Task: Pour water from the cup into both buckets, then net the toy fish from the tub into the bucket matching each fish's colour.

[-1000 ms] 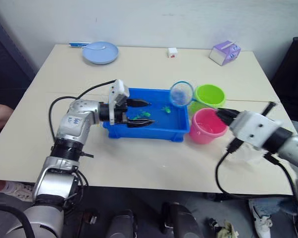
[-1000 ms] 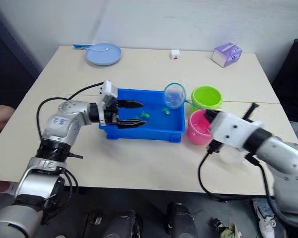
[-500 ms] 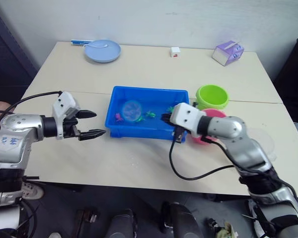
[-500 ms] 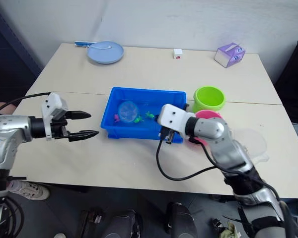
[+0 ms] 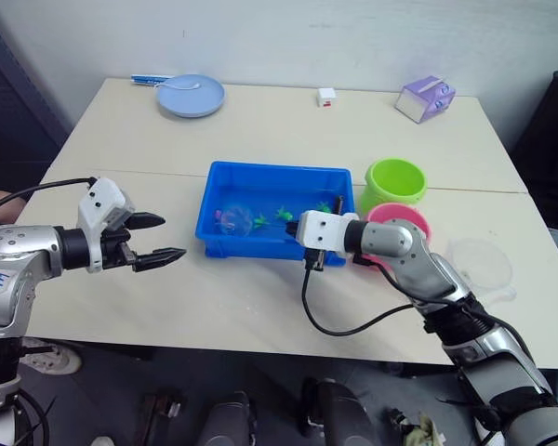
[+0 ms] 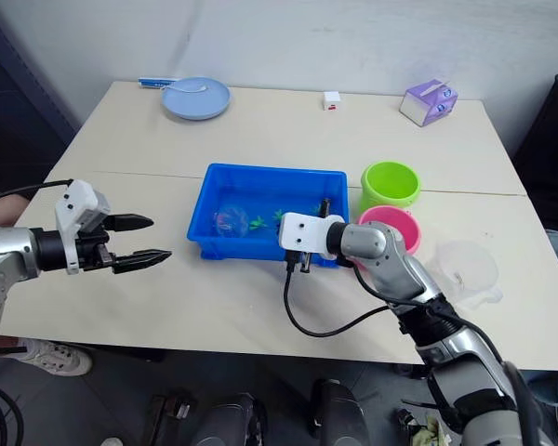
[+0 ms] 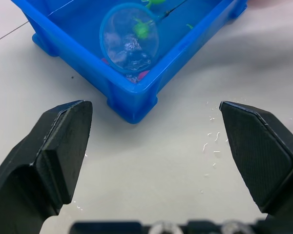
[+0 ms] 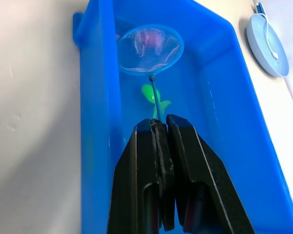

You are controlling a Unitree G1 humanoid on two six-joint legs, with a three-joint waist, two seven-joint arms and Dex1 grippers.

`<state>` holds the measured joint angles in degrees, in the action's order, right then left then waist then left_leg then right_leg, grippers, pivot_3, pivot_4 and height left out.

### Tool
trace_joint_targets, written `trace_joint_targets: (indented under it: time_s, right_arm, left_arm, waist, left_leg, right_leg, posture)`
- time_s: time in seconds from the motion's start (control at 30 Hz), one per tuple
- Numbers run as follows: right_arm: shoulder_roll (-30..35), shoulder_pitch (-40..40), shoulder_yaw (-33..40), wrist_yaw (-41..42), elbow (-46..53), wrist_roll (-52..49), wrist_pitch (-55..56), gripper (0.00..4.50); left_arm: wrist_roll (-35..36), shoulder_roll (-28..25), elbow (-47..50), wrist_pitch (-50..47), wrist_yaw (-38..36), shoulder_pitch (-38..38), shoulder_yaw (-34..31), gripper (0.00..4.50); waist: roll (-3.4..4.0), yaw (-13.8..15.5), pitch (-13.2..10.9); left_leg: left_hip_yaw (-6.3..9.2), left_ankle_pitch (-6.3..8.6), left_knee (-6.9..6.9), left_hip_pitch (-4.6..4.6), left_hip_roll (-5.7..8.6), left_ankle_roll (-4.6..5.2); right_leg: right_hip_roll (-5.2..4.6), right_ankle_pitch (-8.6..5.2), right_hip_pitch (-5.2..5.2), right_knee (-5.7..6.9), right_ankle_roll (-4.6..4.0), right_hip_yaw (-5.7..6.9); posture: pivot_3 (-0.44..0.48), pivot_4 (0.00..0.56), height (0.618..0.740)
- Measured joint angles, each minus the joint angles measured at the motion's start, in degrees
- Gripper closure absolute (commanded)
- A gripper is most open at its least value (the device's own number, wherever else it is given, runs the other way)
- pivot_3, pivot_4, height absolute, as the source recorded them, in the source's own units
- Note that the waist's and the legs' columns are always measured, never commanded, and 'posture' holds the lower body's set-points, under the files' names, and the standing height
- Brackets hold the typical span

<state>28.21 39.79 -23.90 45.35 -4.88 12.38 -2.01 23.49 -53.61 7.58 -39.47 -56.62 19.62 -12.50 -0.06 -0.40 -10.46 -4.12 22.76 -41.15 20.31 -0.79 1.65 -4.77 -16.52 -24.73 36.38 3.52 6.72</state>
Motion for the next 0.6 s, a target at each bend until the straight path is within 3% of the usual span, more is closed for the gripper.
trace_joint_targets:
  time_s: [0.27, 0.6]
  right_arm:
    - [0.2, 1.8, -1.1, -0.6, -5.5, 5.7, 8.0, 3.74]
    - [-3.2, 3.2, -0.6, 4.8, -7.2, 1.8, 9.3, 3.74]
  left_arm:
    - [0.8, 0.0, 0.6, 0.1, 1.1, 0.0, 0.0, 0.00]
    - [0.9, 1.4, 0.6, 1.2, 2.3, 0.0, 0.1, 0.00]
  waist:
    - [0.00, -0.1, 0.0]
    - [0.01, -0.5, 0.0]
  left_leg:
    - [0.00, 0.00, 0.00, 0.00, -0.01, -0.01]
    - [0.01, 0.00, 0.00, -0.01, -0.02, 0.00]
  right_leg:
    - [0.00, 0.00, -0.01, 0.00, 0.00, 0.00]
    - [0.00, 0.00, 0.01, 0.01, 0.00, 0.00]
  posture:
    - [0.000, 0.150, 0.739]
    - [0.000, 0.150, 0.739]
